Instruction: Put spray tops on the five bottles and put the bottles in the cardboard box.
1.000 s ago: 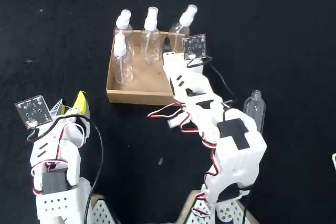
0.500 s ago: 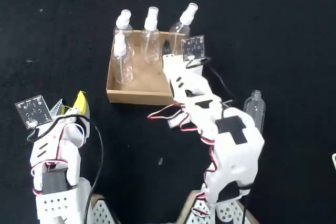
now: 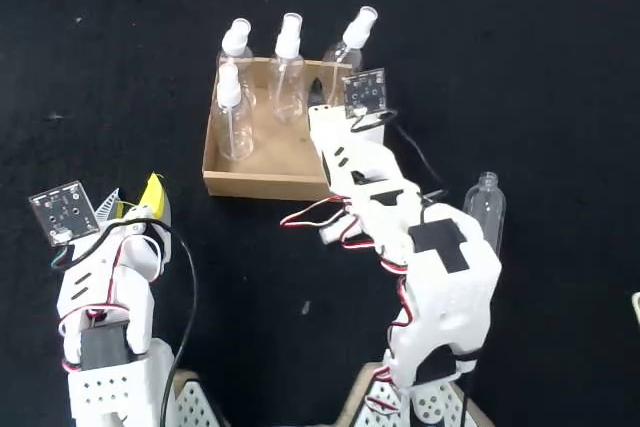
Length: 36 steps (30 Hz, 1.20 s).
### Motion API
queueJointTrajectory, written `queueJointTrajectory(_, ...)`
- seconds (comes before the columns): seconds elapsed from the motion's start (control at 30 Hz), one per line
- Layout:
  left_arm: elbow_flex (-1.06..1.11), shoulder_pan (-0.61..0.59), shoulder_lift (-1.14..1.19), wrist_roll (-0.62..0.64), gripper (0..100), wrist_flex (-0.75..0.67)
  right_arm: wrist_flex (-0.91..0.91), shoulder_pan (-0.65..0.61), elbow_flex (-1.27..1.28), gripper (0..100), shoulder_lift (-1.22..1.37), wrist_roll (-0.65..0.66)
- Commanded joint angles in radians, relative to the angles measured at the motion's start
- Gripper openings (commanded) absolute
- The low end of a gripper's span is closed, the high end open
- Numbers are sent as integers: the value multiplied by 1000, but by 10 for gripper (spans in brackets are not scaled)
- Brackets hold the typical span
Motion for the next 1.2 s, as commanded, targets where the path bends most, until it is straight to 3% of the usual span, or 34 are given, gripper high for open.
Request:
queueJointTrajectory(0.0,-16,-5,-15,-8,173,-21,-12,-20,-22,326,-5,37)
queueJointTrajectory(1.17,-13,-7,-15,-8,173,-21,-12,-12,-70,325,-13,32)
